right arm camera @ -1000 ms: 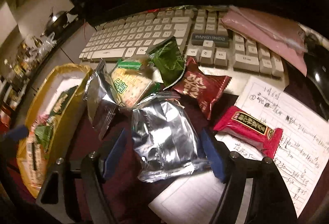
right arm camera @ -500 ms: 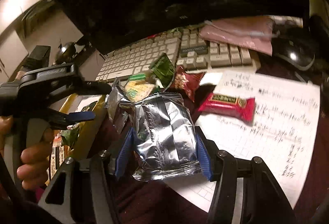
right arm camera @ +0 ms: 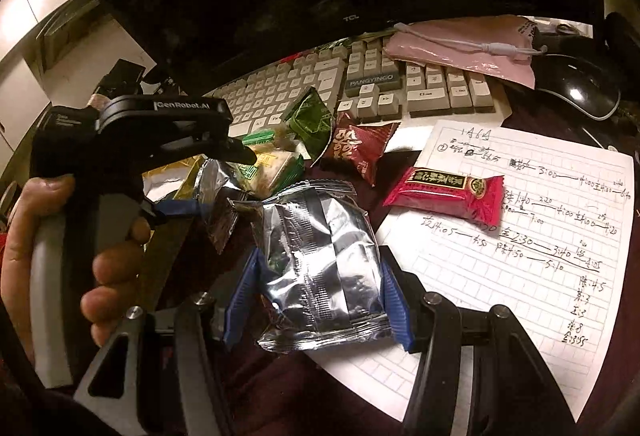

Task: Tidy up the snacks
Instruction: 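Grasp a silver foil packet with right gripper while left grasps another foil packet, then carry both foil packets over the tray and open both grippers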

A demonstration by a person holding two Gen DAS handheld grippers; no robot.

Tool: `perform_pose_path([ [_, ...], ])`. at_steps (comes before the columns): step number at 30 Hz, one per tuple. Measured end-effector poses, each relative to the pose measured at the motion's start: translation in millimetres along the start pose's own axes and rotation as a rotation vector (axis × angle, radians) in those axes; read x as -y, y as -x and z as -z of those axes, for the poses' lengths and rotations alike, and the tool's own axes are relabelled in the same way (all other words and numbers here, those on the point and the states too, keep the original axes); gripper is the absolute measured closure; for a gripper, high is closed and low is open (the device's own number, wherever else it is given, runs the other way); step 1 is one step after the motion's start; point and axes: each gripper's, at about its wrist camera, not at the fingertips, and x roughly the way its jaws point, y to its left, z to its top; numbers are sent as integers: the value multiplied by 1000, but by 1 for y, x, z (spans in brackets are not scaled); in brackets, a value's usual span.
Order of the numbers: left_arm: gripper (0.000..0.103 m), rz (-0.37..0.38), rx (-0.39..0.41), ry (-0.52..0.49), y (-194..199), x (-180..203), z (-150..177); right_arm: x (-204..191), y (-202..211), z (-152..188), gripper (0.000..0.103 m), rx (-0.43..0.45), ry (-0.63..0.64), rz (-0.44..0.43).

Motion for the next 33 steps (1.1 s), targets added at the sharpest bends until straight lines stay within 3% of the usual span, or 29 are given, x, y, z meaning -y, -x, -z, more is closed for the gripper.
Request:
perform_pose_path([
  [1,42,-2,5,-2,-1,0,0,1,0,0,45,4,-2,1],
  [6,44,44,-62,-101,5,-2,13,7,4,1,45,18,-37,0],
  [11,44,53,-29,-203,24,-23,68,12,9,1,45,35,-71,-7],
  [15,43,47,-55,-329,32,-17,100,20,10,-1,45,49,-112,-21],
  [20,43,-3,16,-383,25,-7,107,23,17,-1,45,66,-124,-31],
  [23,44,4,37,-446,26,-6,114,25,19,-1,45,83,-128,-18],
  [29,44,236,73,-376,97,-47,116,6,20,-1,45,55,-87,-74],
  [31,44,252,123,-358,123,-65,103,-17,26,-5,45,54,-53,-137],
  [33,44,204,217,-328,146,-91,83,-51,28,-10,45,52,4,-192],
])
